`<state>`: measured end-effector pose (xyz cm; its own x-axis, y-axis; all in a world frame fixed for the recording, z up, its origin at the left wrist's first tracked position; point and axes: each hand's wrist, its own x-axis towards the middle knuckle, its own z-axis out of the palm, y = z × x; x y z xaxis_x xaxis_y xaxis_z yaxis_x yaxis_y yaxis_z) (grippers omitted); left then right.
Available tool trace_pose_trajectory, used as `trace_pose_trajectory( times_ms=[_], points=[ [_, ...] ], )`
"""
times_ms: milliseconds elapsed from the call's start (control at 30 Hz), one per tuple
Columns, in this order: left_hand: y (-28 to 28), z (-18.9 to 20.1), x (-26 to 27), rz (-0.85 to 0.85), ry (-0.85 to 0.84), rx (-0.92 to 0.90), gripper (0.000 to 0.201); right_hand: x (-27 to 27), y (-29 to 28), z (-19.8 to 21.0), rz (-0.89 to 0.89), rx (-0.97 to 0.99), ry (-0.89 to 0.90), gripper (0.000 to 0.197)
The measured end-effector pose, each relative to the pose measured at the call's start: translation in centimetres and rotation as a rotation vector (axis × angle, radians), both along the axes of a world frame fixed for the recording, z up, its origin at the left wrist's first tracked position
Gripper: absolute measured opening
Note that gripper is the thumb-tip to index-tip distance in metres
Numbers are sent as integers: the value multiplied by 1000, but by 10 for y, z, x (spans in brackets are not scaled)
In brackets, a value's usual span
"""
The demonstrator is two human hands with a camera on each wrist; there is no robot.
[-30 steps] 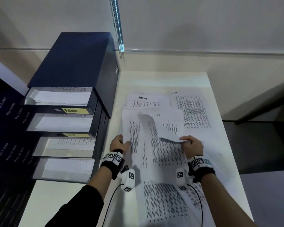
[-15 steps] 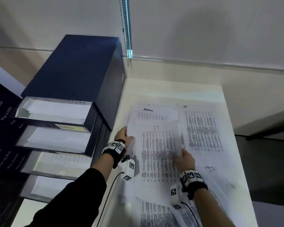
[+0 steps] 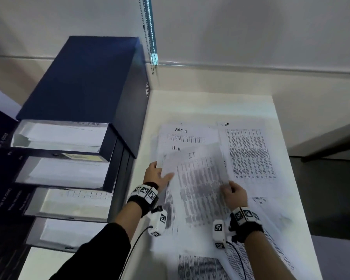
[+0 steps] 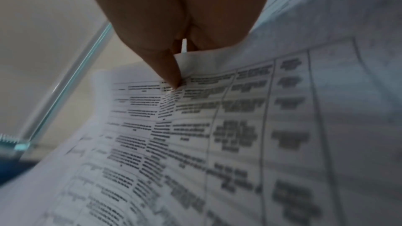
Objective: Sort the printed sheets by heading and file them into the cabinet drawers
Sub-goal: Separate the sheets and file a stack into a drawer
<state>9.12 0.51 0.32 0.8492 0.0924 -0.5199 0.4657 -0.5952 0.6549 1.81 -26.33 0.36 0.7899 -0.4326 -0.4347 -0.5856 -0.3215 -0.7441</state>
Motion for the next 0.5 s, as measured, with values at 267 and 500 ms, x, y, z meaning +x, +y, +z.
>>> trace_pose_trajectory(
  times_ms=[267, 500],
  points=[
    [22, 8, -54, -10, -55, 22, 52, -44, -47, 2, -257, -106, 31, 26],
    [8, 26, -75, -262, -220, 159, 36, -91, -38, 6, -86, -52, 79, 15]
  ],
)
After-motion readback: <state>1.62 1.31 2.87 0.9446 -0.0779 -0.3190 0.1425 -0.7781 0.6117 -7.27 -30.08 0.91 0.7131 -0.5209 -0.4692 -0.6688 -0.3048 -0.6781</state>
